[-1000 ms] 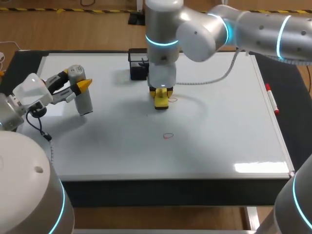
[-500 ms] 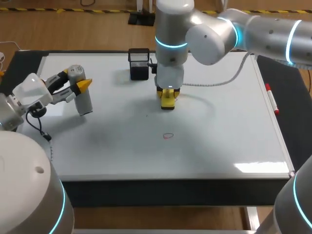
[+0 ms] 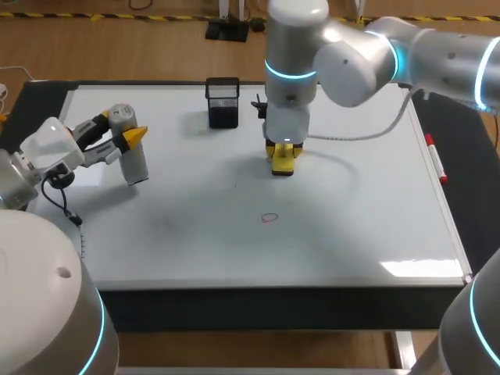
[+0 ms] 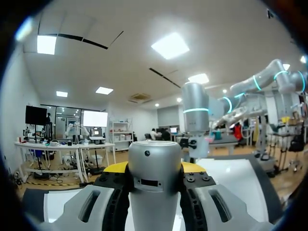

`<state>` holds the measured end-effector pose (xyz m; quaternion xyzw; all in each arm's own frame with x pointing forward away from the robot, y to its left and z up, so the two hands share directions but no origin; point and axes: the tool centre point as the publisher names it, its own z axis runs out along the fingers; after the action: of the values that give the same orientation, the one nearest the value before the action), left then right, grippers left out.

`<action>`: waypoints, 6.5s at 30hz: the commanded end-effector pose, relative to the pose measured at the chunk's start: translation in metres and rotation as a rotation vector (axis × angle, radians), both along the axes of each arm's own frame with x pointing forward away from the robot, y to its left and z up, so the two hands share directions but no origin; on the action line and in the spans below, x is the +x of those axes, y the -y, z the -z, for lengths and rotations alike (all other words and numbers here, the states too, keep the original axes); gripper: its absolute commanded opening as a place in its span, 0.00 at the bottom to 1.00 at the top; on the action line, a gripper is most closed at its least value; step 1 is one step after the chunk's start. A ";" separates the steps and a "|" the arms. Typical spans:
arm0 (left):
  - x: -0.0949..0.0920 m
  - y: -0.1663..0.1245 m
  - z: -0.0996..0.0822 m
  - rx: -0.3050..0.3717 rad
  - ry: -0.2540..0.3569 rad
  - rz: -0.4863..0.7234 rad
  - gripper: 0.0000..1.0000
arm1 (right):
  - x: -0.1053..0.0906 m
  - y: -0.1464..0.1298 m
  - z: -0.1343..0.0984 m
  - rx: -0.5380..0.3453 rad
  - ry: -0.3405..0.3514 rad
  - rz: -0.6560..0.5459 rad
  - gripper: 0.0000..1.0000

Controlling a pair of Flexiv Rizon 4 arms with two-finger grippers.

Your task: Pick up the inspection probe, press it on each red-marked spot on the whiteboard one by one, put down the probe, pick up the eraser, and wipe off all the red marks.

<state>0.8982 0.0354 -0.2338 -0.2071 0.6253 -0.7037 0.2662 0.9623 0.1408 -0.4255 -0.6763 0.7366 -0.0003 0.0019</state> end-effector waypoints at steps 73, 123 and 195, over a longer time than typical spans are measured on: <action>0.000 0.000 -0.001 -0.001 0.001 -0.003 0.00 | -0.001 -0.047 -0.003 0.033 0.026 -0.124 0.00; 0.000 0.000 -0.001 -0.001 0.001 -0.003 0.00 | 0.033 0.149 -0.032 -0.032 0.023 0.228 0.00; -0.095 0.233 -0.006 -0.053 0.069 0.518 0.00 | 0.037 0.182 -0.025 -0.073 -0.003 0.317 0.00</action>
<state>0.7943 -0.1833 -0.2187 -0.0348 0.6302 -0.7689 0.1019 0.9980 -0.0410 -0.4009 -0.5507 0.8340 -0.0250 -0.0224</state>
